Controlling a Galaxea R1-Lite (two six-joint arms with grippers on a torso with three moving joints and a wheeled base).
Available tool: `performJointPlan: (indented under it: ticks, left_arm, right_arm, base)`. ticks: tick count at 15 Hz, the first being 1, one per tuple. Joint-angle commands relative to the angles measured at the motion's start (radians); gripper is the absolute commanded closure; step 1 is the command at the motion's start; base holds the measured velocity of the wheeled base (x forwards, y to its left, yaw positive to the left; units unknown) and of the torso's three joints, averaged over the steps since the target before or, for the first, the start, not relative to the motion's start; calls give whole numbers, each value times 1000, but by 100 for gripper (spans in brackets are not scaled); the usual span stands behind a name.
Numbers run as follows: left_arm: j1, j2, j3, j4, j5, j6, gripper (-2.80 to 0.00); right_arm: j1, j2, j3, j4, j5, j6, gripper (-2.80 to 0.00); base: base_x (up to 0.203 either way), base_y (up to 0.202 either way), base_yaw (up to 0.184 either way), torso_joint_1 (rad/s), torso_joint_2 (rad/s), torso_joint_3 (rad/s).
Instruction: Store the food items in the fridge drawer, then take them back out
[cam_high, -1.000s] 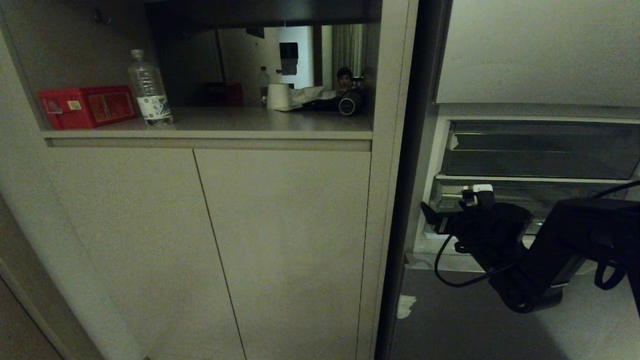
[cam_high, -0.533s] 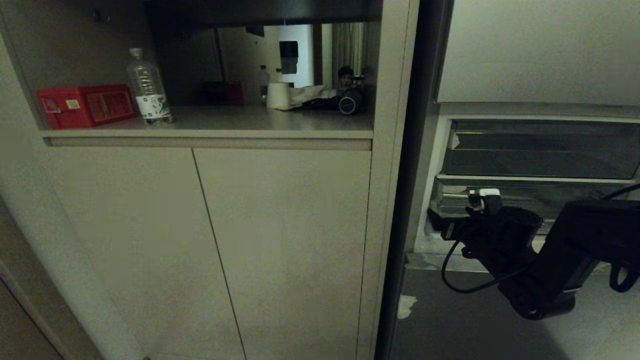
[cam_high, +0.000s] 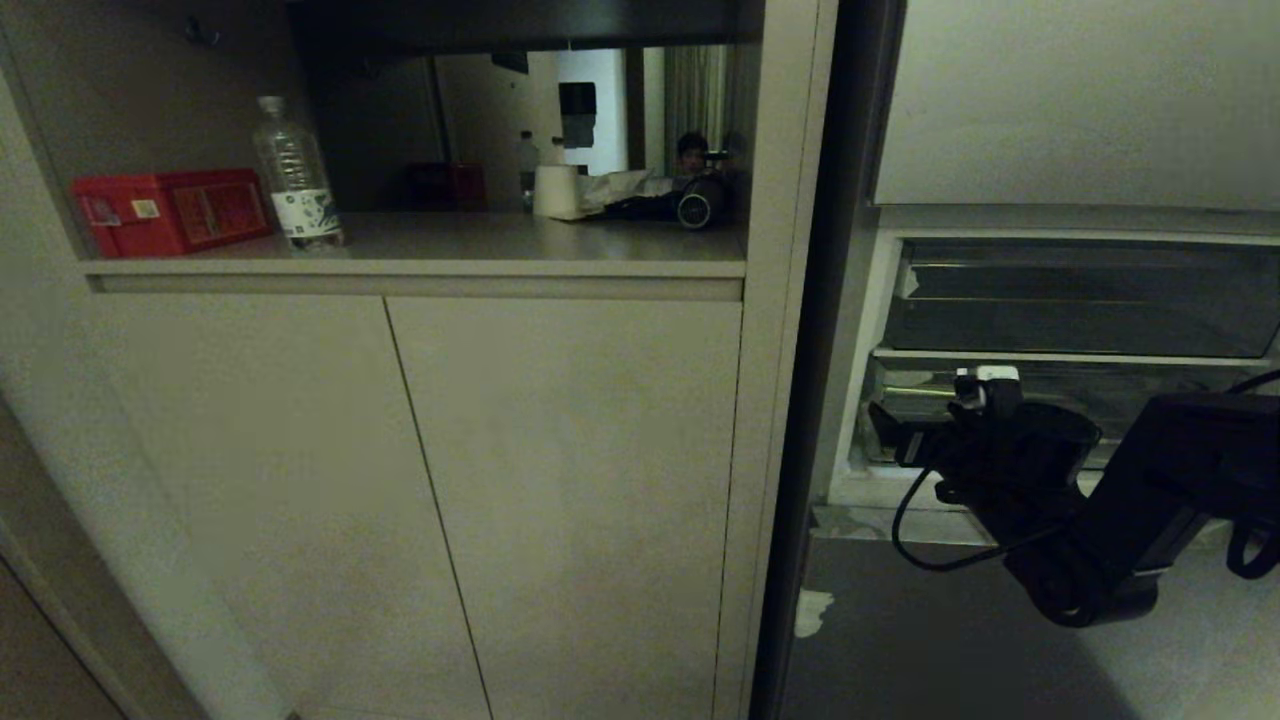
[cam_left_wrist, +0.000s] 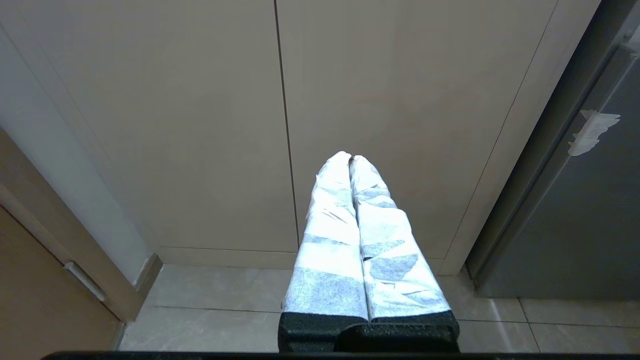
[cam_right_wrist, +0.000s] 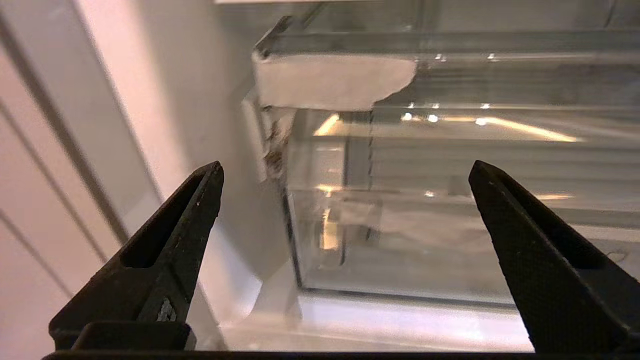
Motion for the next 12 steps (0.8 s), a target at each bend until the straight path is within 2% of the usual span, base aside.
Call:
performJointPlan:
  ticks: [1,12]
  left_arm:
    - [0,2,0,1,0,0,0]
    - [0,2,0,1,0,0,0]
  right_arm:
    - [2,14,-36,-9,-16,-1,-280]
    - [8,19,-46,-9,-33,-1,-280]
  base:
    - [0,0,0,0,0,0]
    - [0,0,0,0,0,0]
